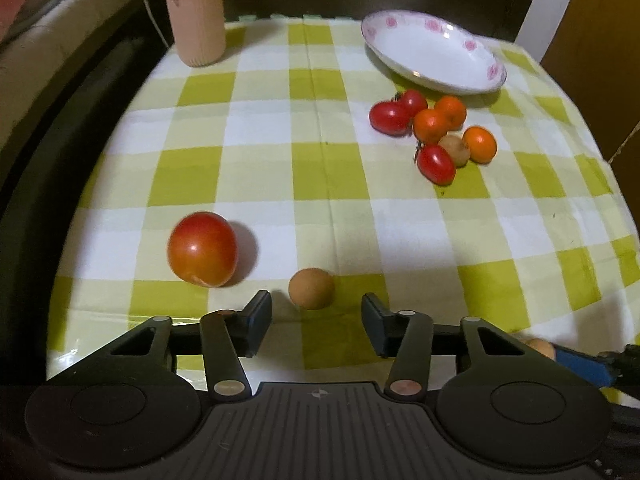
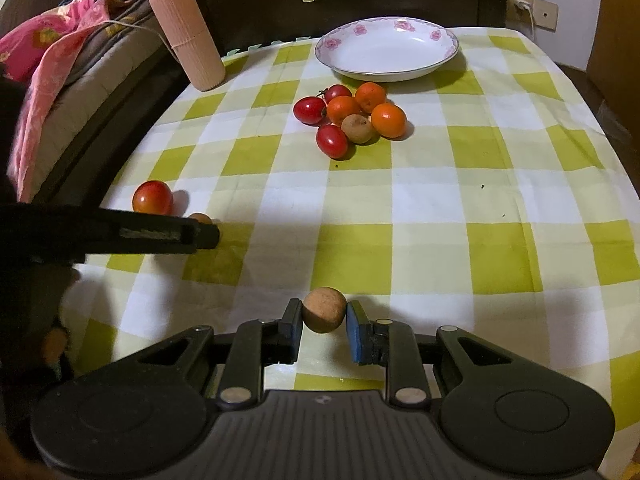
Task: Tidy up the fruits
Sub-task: 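Close the right gripper on the brown fruit while the left gripper grasps another brown fruit, then carry both held brown fruits with both grippers over the white flowered plate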
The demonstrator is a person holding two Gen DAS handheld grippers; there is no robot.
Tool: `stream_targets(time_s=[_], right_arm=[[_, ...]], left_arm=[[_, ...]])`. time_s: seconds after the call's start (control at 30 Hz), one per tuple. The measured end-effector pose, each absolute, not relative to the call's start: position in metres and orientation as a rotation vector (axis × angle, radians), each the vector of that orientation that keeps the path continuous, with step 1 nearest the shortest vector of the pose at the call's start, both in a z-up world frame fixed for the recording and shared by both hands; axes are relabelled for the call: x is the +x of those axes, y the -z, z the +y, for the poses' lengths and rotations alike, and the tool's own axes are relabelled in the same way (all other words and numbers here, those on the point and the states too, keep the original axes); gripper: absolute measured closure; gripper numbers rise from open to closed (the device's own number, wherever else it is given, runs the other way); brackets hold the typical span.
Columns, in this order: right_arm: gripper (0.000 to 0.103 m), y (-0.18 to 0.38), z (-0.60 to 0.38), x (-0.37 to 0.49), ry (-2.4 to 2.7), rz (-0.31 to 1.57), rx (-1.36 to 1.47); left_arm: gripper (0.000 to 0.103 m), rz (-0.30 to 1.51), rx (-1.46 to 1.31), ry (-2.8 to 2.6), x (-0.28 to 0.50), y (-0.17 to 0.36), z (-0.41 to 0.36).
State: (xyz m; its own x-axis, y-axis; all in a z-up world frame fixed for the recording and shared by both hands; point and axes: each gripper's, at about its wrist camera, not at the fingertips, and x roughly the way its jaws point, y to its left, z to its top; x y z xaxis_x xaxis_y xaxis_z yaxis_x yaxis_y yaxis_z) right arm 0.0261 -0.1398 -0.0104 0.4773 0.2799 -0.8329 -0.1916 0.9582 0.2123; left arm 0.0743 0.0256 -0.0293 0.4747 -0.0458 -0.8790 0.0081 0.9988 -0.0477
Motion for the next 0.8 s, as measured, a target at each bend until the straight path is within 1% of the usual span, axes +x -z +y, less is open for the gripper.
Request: stream_targets(time_s=[0.17,0.27,0.33,0.43,0.8], right_arm=[[0.080,0.010,-0.144,0.028,-0.286,1.037,0.119],[0.080,0.010,-0.144,0.029,-0.286,1.041,0.125],[0.080,0.011,-0.145,0.029,-0.286,1.042,0.127],[0.080,0.011,-0.146,0.031,-0.278,1.044,0.133],[0.080,0.012,-0.150,0.032,-0.266,1.040,0.140]], left_arm=[[0.050,1.070,-0.014,0.030,0.078,0.033,0.022],[0.056,1.059,0.004,0.036,0.078,0.033,0.019],[0.066,1.056,0.010,0.045,0.077,0.032,0.019],[0.069,1.054,-0.010,0.058,0.077,0.032,0.021],[0.070,1.058,0.001,0.102,0.072,0.031,0.015]])
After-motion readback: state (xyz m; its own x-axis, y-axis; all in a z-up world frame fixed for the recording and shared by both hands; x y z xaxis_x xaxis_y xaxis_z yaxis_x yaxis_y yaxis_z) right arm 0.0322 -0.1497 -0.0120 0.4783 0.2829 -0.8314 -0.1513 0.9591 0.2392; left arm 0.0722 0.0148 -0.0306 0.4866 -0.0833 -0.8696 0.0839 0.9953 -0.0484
